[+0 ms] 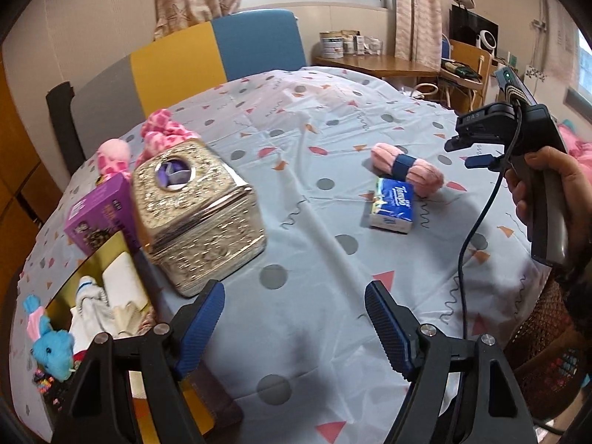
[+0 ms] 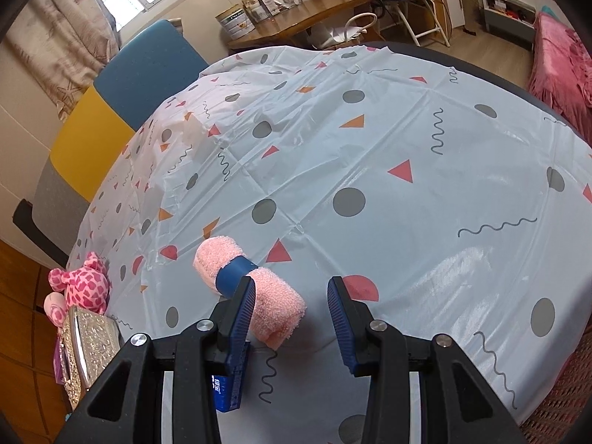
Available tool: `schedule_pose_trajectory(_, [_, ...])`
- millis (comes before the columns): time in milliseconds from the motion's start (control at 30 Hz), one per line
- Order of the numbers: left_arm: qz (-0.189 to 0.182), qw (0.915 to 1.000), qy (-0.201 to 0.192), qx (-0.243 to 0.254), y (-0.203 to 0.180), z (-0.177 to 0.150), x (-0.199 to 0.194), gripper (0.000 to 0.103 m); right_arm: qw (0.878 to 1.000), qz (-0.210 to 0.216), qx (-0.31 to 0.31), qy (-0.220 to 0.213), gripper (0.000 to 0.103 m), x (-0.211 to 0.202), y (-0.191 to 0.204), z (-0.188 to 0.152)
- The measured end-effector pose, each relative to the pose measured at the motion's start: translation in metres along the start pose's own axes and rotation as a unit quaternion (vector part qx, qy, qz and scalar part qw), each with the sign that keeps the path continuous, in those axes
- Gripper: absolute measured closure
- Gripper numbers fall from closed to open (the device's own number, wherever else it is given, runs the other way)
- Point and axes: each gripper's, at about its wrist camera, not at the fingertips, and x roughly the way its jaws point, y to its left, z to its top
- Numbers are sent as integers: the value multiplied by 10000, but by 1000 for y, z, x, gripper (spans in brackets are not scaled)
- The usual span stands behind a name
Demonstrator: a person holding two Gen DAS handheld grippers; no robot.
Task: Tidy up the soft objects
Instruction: 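Move the left tool toward the blue Tempo tissue pack, then grasp the tissue pack with the left tool while the right tool grasps the pink rolled towel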
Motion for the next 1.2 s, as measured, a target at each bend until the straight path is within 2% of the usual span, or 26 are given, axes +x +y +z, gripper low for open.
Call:
schedule_pose_trajectory(633, [-555, 9968, 237, 530, -55, 37, 62, 24, 9989, 302, 357, 11, 62, -3, -11, 5])
schedule_pose_trajectory(1200, [-1108, 9884, 589, 858, -105, 81, 149, 24, 9974, 503, 451, 241, 59, 6, -11, 4])
